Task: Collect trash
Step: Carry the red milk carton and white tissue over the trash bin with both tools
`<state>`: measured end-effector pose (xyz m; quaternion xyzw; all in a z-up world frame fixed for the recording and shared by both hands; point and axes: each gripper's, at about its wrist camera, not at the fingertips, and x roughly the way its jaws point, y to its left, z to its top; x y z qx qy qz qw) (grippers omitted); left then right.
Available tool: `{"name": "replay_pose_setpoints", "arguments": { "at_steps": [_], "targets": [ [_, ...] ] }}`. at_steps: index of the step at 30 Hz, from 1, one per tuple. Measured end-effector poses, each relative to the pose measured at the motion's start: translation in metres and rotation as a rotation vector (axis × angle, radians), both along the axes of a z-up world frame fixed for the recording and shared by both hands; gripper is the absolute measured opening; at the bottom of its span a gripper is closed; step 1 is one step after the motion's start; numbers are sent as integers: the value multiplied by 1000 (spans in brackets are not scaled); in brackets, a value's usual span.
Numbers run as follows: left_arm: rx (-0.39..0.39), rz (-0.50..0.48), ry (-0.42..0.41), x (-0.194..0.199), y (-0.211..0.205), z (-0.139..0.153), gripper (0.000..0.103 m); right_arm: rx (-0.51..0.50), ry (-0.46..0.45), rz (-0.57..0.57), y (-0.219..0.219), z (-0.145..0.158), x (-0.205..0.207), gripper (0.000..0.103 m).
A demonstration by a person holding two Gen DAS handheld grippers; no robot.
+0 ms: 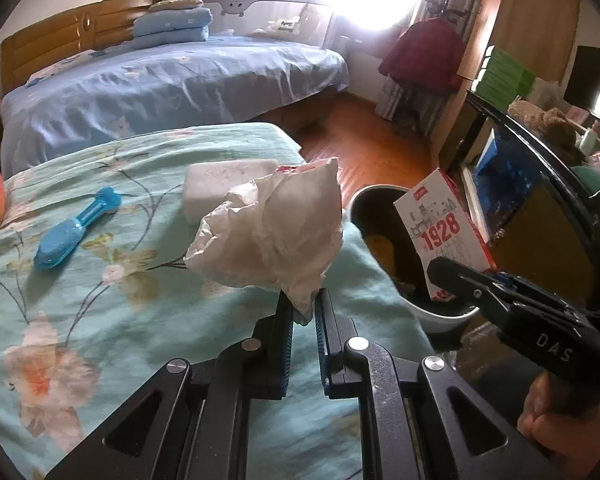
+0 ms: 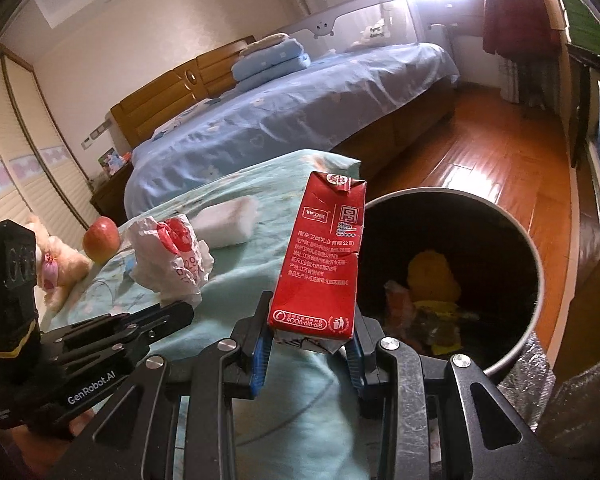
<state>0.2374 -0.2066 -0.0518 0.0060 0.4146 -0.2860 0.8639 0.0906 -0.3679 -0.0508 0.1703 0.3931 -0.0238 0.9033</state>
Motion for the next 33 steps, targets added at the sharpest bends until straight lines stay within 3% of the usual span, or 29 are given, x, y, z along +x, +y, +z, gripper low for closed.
{"name": "replay_pose_setpoints", "arguments": {
  "at_steps": [33],
  "targets": [
    [-2,-104,1,-1,-66,2,8,-26,24,-86,-56,-8,-14,32]
  ]
}}
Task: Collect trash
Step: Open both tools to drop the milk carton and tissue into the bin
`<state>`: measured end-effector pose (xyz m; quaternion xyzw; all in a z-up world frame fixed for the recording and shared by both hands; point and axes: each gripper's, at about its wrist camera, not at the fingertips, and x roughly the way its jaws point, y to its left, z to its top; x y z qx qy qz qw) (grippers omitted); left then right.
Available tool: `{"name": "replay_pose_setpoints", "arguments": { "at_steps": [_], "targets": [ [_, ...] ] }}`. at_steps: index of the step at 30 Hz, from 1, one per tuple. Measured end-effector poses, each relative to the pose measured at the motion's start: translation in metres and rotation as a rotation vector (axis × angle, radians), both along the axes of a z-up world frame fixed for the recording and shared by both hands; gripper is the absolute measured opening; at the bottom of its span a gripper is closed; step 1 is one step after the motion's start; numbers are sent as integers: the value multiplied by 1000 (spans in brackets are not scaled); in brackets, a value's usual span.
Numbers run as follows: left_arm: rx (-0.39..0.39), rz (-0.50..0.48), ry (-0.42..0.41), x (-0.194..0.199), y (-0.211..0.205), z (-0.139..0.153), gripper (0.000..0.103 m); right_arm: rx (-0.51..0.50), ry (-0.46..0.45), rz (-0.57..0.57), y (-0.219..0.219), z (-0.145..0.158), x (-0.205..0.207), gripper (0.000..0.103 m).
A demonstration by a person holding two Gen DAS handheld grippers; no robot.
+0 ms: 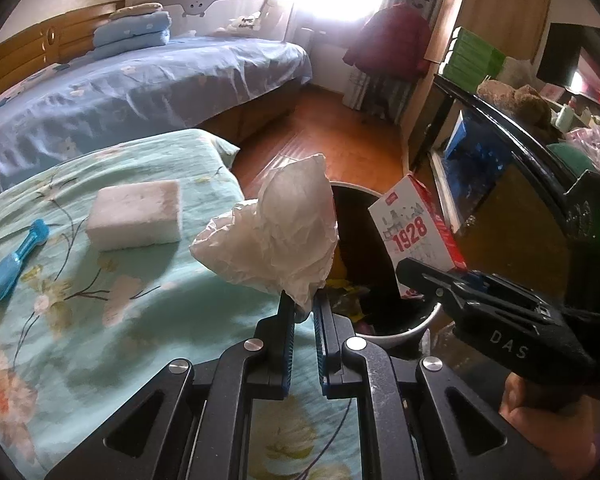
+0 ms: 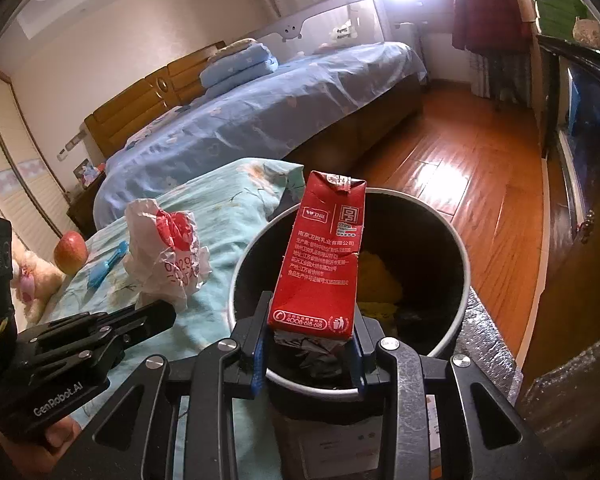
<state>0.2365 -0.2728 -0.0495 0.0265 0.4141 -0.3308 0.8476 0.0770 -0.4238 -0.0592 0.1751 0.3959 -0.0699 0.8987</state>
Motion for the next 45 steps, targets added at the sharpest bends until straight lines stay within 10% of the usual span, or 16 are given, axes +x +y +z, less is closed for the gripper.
{"name": "replay_pose_setpoints", "arguments": {
  "at_steps": [30,38,45],
  "targets": [
    [28,-24,27,19,-27,-10,9,7,49,-39,-31,-13,11,33],
    [14,-4,18,13,-19,-8,42,19,53,-50,-35,-13,10,47],
    [4,46,3,0,7,-4,49,34,31,-44,-30,-9,6,56]
  ]
}}
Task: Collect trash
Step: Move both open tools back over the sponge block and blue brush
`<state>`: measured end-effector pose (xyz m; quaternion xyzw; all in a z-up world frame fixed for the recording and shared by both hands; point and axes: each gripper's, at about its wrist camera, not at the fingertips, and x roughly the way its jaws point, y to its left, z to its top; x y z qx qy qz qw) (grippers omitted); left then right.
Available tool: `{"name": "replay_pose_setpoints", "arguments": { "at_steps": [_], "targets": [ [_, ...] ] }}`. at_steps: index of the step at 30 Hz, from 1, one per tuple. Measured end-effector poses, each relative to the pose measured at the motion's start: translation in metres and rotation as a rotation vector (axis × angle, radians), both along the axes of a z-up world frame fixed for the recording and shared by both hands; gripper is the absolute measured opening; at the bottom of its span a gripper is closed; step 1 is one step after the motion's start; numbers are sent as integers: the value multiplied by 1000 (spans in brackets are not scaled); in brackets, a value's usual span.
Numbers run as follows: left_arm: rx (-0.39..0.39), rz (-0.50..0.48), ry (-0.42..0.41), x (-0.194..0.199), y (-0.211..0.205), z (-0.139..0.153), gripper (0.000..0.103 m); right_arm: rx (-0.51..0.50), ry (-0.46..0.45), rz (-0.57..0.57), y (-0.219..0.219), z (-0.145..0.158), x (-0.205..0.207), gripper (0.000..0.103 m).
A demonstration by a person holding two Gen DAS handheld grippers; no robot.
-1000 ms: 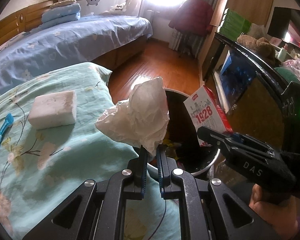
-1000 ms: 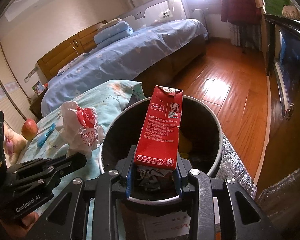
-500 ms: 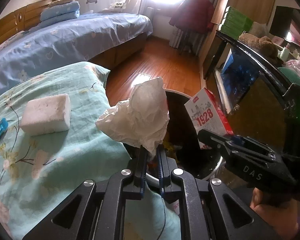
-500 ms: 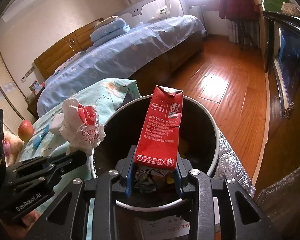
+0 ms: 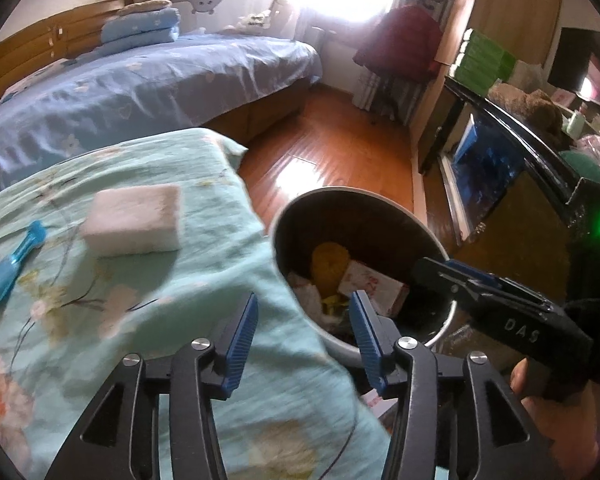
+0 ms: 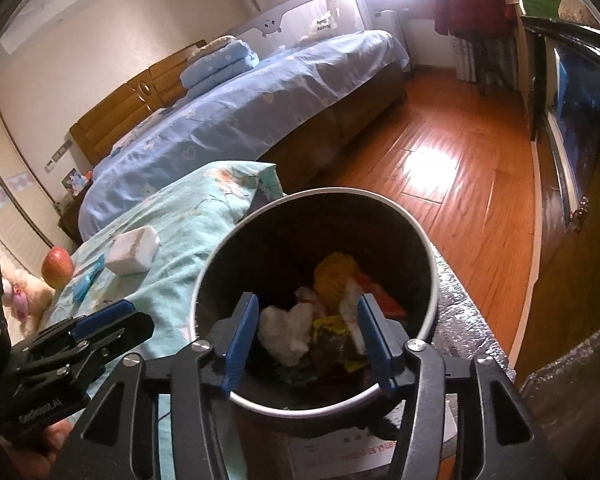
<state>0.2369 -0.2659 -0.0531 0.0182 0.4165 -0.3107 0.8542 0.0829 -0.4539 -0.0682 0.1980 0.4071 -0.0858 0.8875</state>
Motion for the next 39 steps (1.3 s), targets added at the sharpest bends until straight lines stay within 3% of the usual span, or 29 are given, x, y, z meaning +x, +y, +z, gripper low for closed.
{"name": "replay_pose_setpoints", "arguments": {
  "at_steps": [4,12,26,39],
  "targets": [
    [-21,46,17,-7,24,-2,55,11,-21,23,10,5,1,63],
    [-32,152,36,-18,73,-3,55,19,-52,100,45,11,11,67],
    [-8,296,26,-23,138,4,62,-3,-45,281,119,8,41,86],
    [36,366,13,1,176,2,64,-40,-16,373,155,-1,76,87]
  ]
}}
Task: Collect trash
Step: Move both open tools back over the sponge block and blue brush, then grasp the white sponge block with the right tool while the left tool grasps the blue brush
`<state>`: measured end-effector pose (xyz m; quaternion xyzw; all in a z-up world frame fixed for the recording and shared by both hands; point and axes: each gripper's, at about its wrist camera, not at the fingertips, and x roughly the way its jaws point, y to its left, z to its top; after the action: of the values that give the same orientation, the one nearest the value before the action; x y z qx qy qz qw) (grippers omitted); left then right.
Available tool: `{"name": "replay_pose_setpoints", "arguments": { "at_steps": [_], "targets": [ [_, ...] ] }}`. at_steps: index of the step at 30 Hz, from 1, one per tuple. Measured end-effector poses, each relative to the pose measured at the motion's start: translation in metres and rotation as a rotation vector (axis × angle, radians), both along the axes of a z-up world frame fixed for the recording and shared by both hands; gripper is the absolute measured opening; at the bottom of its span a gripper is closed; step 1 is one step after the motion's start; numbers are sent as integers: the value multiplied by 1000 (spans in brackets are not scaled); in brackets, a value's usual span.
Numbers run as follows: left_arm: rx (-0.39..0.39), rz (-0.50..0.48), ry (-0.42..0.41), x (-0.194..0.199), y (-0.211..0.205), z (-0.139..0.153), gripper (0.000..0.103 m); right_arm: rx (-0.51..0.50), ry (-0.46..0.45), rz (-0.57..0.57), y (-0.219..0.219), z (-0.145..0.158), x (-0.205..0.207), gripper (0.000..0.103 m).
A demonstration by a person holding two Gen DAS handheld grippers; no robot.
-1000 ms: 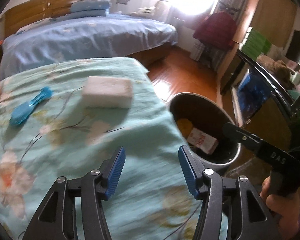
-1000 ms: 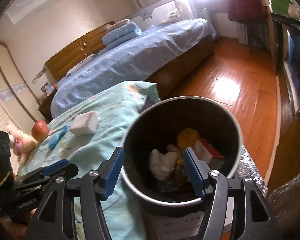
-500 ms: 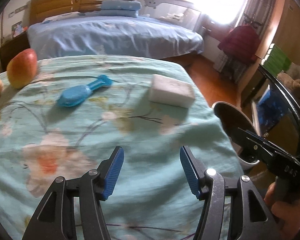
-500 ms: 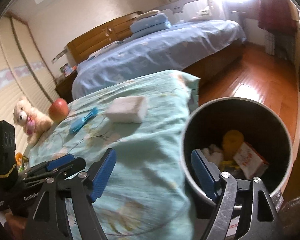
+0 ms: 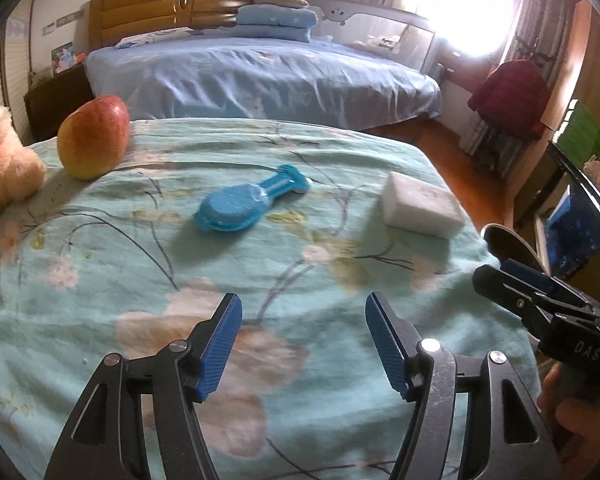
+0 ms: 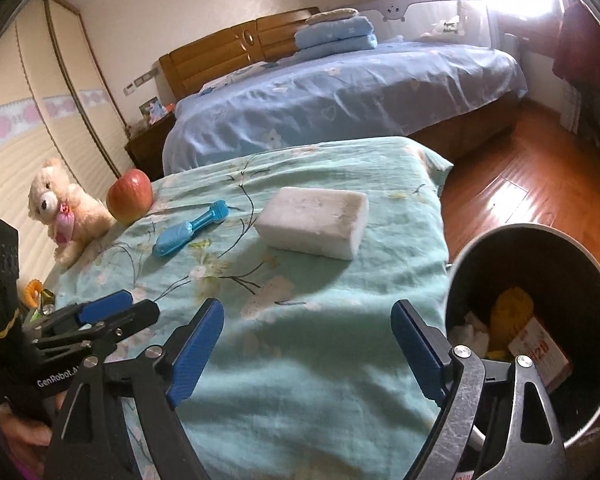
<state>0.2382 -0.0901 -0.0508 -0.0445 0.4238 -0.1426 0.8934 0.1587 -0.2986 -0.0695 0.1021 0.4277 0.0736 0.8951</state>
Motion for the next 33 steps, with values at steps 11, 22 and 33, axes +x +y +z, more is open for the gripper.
{"name": "replay_pose_setpoints", "arguments": {
  "at_steps": [11,22,33],
  "targets": [
    [49,21,0,29,10,-8,66,-33,25,36,1,-8,28,87],
    [109,28,-3,68,14,-15,72,-90,63,108,4,-17,59,91],
    [152,-35,22,108,2,-34,72,-76,86,116,-1,-24,89,91]
  ]
}}
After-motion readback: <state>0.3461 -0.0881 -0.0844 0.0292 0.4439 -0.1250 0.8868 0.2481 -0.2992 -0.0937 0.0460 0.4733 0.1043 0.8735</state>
